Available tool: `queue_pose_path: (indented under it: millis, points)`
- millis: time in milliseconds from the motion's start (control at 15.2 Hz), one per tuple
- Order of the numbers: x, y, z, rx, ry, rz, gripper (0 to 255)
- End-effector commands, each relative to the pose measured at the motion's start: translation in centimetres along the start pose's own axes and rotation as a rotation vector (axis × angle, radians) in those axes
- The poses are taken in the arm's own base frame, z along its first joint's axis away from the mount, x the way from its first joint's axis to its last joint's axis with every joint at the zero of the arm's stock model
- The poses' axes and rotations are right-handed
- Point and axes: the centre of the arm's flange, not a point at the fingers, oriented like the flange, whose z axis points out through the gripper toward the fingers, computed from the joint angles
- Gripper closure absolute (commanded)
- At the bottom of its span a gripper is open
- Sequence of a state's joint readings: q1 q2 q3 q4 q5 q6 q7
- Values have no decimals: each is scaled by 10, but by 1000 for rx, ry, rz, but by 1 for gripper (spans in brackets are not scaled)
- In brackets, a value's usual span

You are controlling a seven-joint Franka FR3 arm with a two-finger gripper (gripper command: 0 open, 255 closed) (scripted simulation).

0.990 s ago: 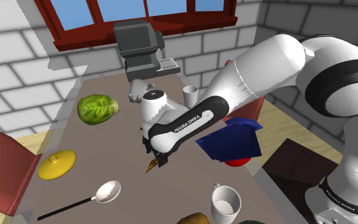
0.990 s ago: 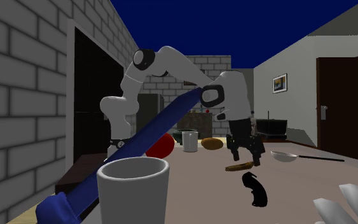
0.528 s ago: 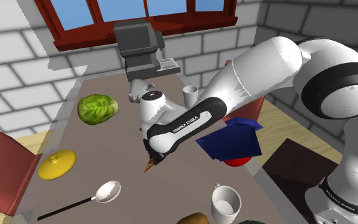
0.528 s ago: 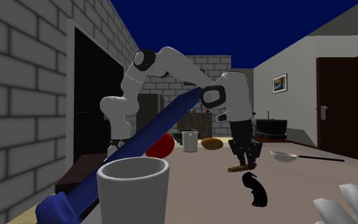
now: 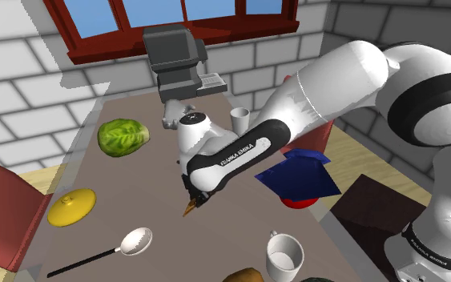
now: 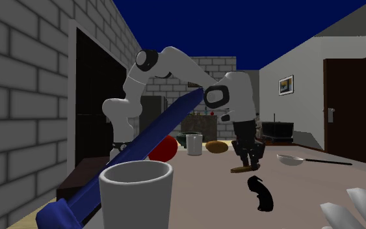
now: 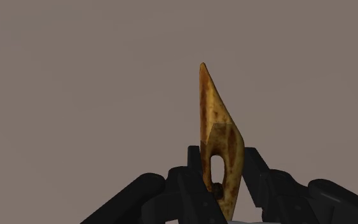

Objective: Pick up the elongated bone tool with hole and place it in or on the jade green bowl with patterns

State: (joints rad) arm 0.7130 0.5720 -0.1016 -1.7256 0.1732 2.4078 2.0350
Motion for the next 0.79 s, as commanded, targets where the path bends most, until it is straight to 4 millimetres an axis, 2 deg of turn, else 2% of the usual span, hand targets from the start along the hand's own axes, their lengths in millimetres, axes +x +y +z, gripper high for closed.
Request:
queue_pose_path:
  millis: [0, 726]
  points:
    - [0, -1, -10, -2, 1, 0, 255]
    - [-7, -4, -67, -2, 1, 0, 255]
